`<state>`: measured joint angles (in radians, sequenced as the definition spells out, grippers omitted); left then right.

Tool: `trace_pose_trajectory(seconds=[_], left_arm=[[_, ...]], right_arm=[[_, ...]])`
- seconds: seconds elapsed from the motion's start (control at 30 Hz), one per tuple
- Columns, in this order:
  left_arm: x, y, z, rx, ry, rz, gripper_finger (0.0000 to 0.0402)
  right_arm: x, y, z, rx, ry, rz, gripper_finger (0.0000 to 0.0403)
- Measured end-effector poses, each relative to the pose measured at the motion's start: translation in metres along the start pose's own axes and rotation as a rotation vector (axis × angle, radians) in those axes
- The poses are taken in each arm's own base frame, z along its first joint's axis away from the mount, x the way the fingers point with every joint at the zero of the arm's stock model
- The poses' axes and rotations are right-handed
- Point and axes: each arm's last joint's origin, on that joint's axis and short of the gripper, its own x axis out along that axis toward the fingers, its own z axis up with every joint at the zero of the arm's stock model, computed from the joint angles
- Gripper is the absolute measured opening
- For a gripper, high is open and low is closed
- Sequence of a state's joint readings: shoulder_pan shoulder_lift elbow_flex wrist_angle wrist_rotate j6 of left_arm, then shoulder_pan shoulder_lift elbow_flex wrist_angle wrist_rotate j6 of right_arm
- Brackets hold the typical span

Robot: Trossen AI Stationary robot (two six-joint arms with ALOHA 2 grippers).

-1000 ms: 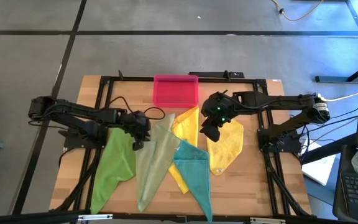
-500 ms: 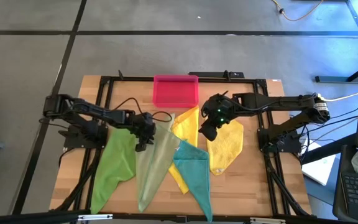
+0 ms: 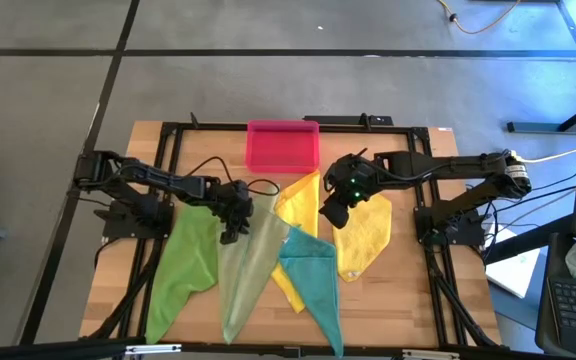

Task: Fold microfiber towels
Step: Fold the light green microfiber cloth

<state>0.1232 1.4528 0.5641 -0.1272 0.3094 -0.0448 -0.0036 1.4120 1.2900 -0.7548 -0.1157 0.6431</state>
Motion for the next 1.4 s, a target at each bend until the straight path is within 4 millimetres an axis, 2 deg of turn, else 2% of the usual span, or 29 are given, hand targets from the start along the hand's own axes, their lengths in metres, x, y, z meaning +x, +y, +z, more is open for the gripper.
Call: trace_pose_trajectory(seconds=[0.17,0.4,0.83,1.03,1.27,1.4], left_arm=[[-0.001,-0.001,0.002,-0.004,-0.002,-0.002,0.0111],[0.000,-0.006,-0.009,0.062,0.114,-0.019,0.0113],[0.003,-0.017,-0.012,-0.055,0.146,-0.028,0.0105],[0.004,-0.023,-0.011,-0.085,0.159,-0.025,0.0076],[-0.004,-0.027,0.002,-0.062,0.195,-0.013,0.0011],[-0.008,-0.030,0.009,-0.046,0.212,-0.012,0.0005]], right_arm=[[0.000,0.000,0.001,-0.043,-0.009,-0.007,0.0181],[0.000,0.000,0.001,-0.075,-0.009,-0.007,0.0181],[0.000,0.000,0.000,-0.103,-0.008,-0.007,0.0181],[0.000,0.000,0.001,-0.106,-0.012,-0.015,0.0181],[0.000,-0.001,0.001,-0.130,-0.013,-0.017,0.0181],[0.000,-0.001,0.001,-0.133,-0.013,-0.017,0.0181]])
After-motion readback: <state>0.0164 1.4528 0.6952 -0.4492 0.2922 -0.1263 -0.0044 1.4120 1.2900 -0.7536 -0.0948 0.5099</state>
